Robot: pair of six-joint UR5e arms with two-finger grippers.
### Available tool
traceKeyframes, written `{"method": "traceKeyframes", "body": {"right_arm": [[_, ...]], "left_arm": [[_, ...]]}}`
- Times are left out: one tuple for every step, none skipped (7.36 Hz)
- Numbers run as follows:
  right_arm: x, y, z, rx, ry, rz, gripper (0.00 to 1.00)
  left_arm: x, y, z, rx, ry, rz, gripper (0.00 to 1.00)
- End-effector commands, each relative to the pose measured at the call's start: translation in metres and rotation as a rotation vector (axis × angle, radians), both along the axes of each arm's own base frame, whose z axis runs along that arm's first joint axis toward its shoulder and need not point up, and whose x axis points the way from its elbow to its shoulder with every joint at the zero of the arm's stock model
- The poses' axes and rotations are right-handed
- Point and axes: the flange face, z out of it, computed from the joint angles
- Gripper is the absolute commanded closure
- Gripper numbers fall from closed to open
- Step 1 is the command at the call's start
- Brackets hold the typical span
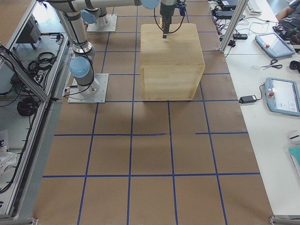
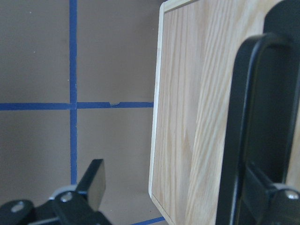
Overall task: Open upper drawer
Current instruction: 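Pull the handle with the left gripper, sliding the drawer out of the cabinet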
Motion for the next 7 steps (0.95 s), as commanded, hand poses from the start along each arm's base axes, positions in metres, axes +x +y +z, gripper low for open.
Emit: {"method": "traceKeyframes", "body": {"right_arm": [[0.0,0.0,0.0,0.0,0.0,0.001,0.0],[0.0,0.0,0.0,0.0,0.0,-0.002,0.0],[0.0,0.0,0.0,0.0,0.0,0.0,0.0],[0.0,0.0,0.0,0.0,0.0,0.0,0.0],[0.0,0.0,0.0,0.0,0.0,0.001,0.0],[0.0,0.0,-0.001,0.001,0.0,0.001,0.0],[0.0,0.0,0.0,0.0,0.0,0.001,0.0]], "left_arm": [[0.004,0.0,0.001,-0.018,-0.026,-0.018,0.0],[0.006,0.001,-0.005,-0.015,-0.043,-0.025,0.0],[0.008,0.004,-0.008,-0.01,-0.045,-0.028,0.0],[0.016,0.001,-0.007,-0.011,-0.043,-0.017,0.0],[0.026,-0.002,-0.002,-0.028,-0.044,-0.028,0.0],[0.033,-0.001,0.001,-0.016,-0.048,-0.028,0.0],[0.036,0.0,0.003,-0.01,-0.054,-0.042,0.0]]}}
